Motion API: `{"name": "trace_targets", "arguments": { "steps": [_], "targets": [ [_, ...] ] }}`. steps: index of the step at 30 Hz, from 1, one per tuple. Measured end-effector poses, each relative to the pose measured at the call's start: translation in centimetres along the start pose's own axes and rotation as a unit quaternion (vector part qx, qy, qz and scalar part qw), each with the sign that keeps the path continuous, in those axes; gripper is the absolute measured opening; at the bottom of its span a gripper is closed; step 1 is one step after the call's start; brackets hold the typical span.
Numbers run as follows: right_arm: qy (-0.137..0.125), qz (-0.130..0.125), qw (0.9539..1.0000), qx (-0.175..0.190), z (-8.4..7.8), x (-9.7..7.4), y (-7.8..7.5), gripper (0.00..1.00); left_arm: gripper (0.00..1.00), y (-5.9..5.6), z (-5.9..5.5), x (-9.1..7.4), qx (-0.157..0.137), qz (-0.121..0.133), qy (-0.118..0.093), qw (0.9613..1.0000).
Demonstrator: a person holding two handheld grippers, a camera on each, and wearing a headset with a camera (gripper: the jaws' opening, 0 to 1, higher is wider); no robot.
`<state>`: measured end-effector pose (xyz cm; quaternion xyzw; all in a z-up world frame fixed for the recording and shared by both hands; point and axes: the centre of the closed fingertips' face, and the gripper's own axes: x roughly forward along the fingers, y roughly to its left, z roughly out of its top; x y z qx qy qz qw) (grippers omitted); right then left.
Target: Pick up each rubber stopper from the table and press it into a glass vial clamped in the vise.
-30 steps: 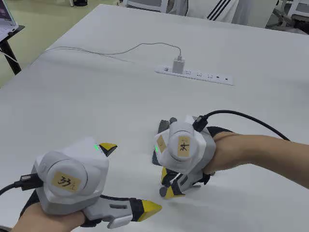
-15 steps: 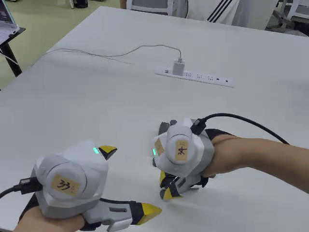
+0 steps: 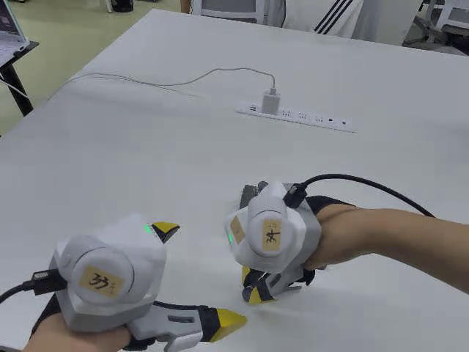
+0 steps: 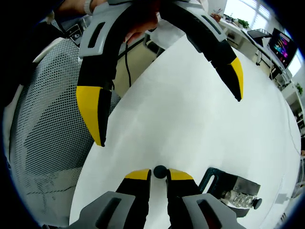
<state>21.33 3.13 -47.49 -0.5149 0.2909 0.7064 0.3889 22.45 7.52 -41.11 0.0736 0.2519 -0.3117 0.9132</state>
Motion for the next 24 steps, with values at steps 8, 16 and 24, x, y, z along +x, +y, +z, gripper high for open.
{"name": "trace_targets", "arguments": {
  "steps": [8,16,24],
  "targets": [
    [0.004,-0.004,1.0,-0.004,-0.23,-0.04,-0.2,0.1,0.93,0.08,-0.05,-0.06,-0.002,0.001,0.0,1.0],
    [0.003,-0.008,1.0,-0.004,-0.21,-0.08,-0.45,0.1,0.92,0.05,-0.03,0.07,-0.002,0.0,0.0,1.0],
    [0.004,-0.003,1.0,-0.001,-0.26,0.06,-0.28,0.09,0.92,0.1,-0.06,0.08,-0.002,0.001,0.001,1.0]
  ]
}}
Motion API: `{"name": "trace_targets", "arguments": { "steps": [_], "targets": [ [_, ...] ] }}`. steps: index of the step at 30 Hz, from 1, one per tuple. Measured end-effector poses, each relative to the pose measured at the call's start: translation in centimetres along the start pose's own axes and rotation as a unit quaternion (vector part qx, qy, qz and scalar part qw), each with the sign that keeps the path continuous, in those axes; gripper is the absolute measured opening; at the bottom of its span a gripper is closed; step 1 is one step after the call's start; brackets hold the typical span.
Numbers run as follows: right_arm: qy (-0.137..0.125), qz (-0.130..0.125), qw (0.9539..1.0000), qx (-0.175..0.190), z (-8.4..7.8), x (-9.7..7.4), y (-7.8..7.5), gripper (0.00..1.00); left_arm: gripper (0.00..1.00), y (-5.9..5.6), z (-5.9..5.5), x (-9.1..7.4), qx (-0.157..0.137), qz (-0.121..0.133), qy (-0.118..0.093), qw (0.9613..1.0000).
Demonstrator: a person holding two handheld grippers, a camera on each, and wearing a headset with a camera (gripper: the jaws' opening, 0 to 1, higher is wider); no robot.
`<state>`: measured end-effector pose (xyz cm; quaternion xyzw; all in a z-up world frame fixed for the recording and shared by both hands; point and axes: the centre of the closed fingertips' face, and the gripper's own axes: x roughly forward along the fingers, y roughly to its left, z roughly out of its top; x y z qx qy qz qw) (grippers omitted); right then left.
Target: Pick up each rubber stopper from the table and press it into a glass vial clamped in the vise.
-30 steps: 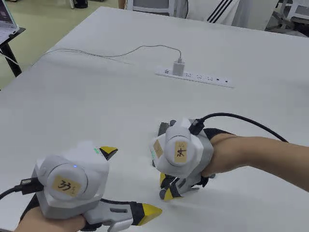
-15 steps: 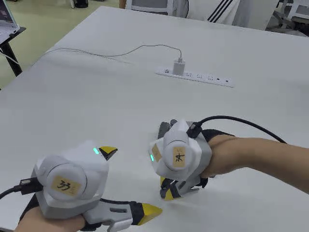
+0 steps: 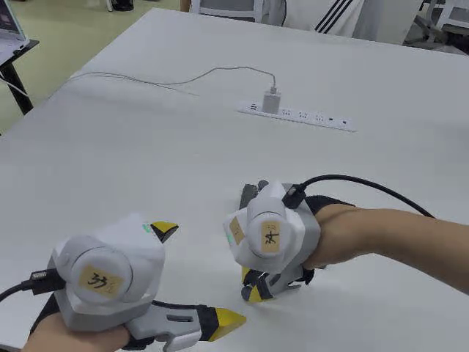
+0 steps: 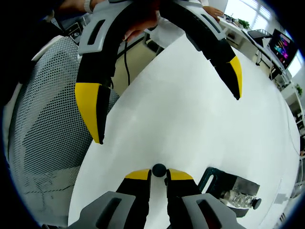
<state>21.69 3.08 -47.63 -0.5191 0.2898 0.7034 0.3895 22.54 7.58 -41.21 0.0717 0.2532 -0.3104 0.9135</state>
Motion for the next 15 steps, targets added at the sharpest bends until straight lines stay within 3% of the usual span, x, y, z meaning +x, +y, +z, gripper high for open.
{"name": "trace_targets", "arguments": {
  "steps": [15],
  "targets": [
    [0.004,0.0,1.0,0.002,-0.11,0.22,0.09,0.08,0.92,0.16,-0.08,0.0,-0.003,0.002,-0.002,1.0]
  ]
}}
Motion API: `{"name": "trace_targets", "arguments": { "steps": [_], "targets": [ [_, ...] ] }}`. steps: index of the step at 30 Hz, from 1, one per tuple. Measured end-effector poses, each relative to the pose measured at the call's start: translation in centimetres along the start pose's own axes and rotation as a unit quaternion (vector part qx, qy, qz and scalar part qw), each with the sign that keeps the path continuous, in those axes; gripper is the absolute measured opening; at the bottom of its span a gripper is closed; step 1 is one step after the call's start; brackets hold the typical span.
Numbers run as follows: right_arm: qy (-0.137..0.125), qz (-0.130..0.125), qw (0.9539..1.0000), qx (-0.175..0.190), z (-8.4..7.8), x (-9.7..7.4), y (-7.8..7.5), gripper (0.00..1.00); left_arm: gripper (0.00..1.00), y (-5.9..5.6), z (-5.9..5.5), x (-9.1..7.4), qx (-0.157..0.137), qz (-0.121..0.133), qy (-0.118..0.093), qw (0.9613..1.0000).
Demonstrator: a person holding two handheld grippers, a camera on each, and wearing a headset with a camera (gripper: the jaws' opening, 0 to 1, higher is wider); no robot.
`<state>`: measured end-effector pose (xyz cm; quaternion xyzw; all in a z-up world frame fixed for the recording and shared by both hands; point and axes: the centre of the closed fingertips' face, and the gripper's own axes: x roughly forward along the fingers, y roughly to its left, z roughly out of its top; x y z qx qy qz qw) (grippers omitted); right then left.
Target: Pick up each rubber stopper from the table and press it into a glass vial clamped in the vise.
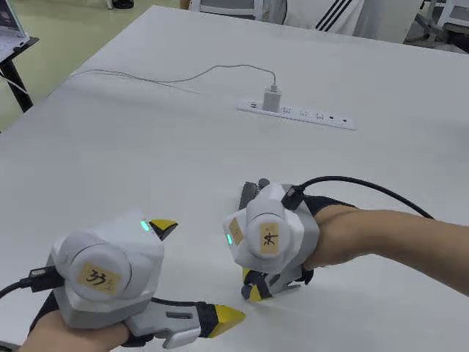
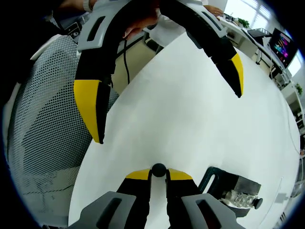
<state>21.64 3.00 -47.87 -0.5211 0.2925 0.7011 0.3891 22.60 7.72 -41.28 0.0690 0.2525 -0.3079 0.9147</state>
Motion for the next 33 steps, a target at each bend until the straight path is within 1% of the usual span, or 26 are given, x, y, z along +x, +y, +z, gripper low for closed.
{"name": "trace_targets", "arguments": {
  "steps": [5,6,10,14,15,16,19,26,33],
  "targets": [
    [-0.004,-0.001,0.9999,0.01,0.1,0.0,-0.1,0.08,0.92,0.0,0.0,0.0,-0.001,0.001,0.0,1.0],
    [-0.008,0.001,0.9997,0.022,0.2,-0.1,-0.1,0.08,0.92,0.0,-0.1,0.0,-0.001,0.001,0.0,1.0],
    [-0.023,-0.002,0.9989,0.041,0.5,-0.5,-0.4,0.07,0.92,0.0,-0.2,0.0,-0.003,0.001,0.0,1.0],
    [-0.043,-0.006,0.9966,0.07,0.6,-1.4,-1.0,0.07,0.92,-0.1,-0.3,0.0,-0.003,-0.001,0.001,1.0],
    [-0.046,-0.005,0.9962,0.074,0.6,-1.7,-1.1,0.07,0.92,-0.2,-0.3,0.0,-0.002,-0.001,0.001,1.0],
    [-0.05,-0.011,0.9955,0.079,0.6,-2.0,-1.4,0.07,0.92,-0.2,-0.3,0.0,-0.002,-0.002,0.001,1.0],
    [-0.055,-0.014,0.9945,0.088,0.4,-2.7,-1.8,0.06,0.92,-0.2,-0.3,0.0,-0.002,-0.003,0.001,1.0],
    [-0.051,-0.025,0.994,0.094,-0.3,-4.3,-2.7,0.06,0.92,-0.2,-0.3,0.1,-0.001,-0.006,0.001,1.0],
    [-0.046,-0.035,0.9944,0.089,-0.7,-5.9,-3.8,0.06,0.92,-0.2,-0.4,0.2,0.001,-0.01,0.001,1.0]
  ]
}}
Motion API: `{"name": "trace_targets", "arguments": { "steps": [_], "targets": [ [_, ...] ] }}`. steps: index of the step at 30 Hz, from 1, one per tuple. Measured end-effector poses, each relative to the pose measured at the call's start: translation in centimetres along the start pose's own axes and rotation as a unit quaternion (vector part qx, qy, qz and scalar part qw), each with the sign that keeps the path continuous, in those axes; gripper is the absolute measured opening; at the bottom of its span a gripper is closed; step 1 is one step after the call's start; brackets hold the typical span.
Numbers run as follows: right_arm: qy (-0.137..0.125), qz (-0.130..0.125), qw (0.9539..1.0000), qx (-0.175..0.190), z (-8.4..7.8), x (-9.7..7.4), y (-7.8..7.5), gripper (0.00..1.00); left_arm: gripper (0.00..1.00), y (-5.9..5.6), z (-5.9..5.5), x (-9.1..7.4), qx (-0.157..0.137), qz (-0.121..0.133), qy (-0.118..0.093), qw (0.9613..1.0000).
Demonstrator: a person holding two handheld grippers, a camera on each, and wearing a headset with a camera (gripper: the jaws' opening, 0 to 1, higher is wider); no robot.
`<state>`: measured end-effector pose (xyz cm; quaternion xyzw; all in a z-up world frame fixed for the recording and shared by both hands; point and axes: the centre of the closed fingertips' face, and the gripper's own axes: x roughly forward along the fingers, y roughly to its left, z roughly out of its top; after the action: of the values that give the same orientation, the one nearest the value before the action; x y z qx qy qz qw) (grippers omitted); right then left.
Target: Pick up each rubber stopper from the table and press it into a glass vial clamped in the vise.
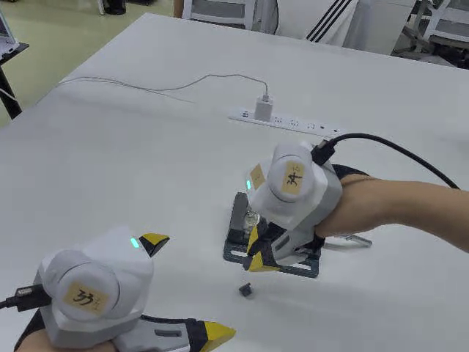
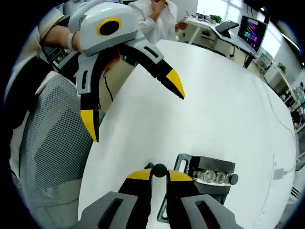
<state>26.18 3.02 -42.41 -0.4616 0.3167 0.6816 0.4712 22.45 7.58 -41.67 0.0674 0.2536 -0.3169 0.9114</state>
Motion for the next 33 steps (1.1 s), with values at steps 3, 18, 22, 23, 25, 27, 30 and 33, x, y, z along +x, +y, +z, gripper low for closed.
{"name": "trace_targets", "arguments": {
  "steps": [3,18,22,23,25,27,30,33],
  "targets": [
    [0.003,-0.003,1.0,-0.004,0.0,-0.6,-0.6,0.06,0.92,0.0,0.0,0.1,0.0,-0.002,-0.001,1.0],
    [0.021,-0.009,0.9993,-0.03,-0.6,-3.5,-4.5,0.05,0.92,0.5,-0.4,0.3,-0.006,-0.001,-0.003,1.0],
    [0.026,-0.004,0.9988,-0.04,-0.8,-3.7,-5.2,0.05,0.92,0.8,-0.5,0.3,-0.006,0.0,-0.001,1.0],
    [0.027,-0.003,0.9987,-0.044,-0.9,-3.7,-5.4,0.05,0.92,0.9,-0.5,0.3,-0.007,0.001,-0.001,1.0],
    [0.029,-0.001,0.9985,-0.047,-0.9,-3.8,-5.6,0.05,0.92,0.9,-0.5,0.3,-0.008,0.002,-0.001,1.0],
    [0.031,0.004,0.998,-0.054,-1.0,-3.8,-5.8,0.05,0.92,1.0,-0.5,0.3,-0.009,0.003,-0.001,1.0],
    [0.037,0.003,0.9975,-0.06,-1.2,-3.7,-6.5,0.05,0.92,1.3,-0.6,0.2,-0.014,0.006,-0.001,0.9999],
    [0.039,0.006,0.997,-0.067,-1.1,-3.5,-7.0,0.05,0.92,1.4,-0.6,0.2,-0.015,0.007,0.0,0.9999]
  ]
}}
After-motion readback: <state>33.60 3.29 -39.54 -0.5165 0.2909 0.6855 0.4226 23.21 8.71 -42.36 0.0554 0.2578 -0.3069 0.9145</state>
